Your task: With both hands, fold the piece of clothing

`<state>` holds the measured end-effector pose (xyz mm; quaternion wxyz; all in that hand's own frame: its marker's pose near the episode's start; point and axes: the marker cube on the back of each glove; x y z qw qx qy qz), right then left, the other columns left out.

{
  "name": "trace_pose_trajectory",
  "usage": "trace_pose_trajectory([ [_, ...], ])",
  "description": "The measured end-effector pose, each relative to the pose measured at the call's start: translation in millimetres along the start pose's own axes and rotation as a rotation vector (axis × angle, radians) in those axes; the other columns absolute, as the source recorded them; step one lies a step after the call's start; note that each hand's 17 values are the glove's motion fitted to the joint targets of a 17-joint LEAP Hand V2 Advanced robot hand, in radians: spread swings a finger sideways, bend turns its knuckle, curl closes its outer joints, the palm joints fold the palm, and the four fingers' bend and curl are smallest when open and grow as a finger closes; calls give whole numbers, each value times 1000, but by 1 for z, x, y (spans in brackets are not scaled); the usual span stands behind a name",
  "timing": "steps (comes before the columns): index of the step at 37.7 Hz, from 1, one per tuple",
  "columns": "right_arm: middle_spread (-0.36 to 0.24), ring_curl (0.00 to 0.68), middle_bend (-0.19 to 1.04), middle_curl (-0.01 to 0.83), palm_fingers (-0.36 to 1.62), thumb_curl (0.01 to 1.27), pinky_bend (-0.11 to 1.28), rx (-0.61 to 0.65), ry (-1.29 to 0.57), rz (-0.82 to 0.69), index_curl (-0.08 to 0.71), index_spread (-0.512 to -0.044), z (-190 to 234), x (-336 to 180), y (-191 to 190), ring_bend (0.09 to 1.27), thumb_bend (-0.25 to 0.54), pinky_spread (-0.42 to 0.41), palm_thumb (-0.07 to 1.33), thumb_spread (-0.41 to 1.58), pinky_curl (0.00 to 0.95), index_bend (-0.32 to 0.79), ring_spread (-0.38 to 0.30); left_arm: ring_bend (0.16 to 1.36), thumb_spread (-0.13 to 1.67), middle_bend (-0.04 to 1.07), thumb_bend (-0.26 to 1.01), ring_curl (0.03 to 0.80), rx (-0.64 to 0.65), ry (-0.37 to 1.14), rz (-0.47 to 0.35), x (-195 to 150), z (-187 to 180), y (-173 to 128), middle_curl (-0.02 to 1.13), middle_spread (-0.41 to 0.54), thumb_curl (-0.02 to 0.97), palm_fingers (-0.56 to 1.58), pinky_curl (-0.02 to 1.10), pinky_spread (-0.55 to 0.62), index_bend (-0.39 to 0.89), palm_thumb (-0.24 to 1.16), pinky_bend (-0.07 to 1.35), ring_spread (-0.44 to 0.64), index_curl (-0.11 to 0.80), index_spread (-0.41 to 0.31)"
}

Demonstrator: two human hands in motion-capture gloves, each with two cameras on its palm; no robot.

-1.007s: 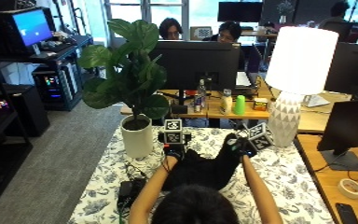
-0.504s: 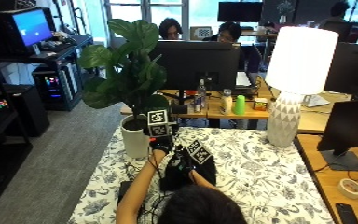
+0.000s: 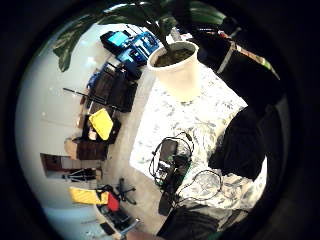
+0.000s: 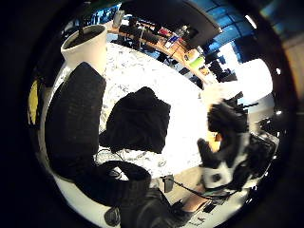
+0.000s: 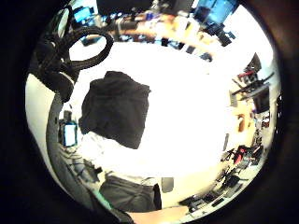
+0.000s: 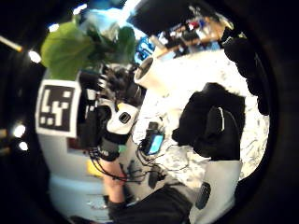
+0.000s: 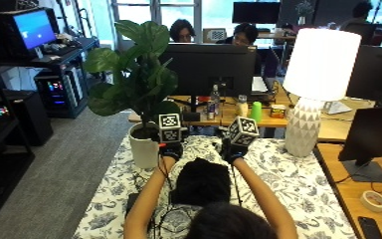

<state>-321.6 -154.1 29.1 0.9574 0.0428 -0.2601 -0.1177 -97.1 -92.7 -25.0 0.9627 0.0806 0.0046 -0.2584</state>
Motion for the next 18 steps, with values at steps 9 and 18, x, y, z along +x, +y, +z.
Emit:
trace_pose_trajectory([
  [9, -109, 439, 192, 471, 964, 628, 692, 134, 81, 11, 160, -229, -76, 34, 15, 594, -21, -215, 1010, 861, 399, 62, -150, 614, 1449, 168, 0, 349, -5, -43, 8, 4, -15, 9, 357, 91, 192, 349, 379, 233, 127, 232, 582, 135, 243, 36],
  [18, -108, 437, 192, 466, 965, 624, 667, 155, 133, 105, 157, -232, -108, 68, 26, 581, -19, -200, 1000, 905, 395, 65, -144, 615, 1448, 167, -5, 346, -4, -50, 32, 23, -1, -5, 352, 92, 193, 350, 377, 217, 128, 234, 586, 138, 251, 27],
])
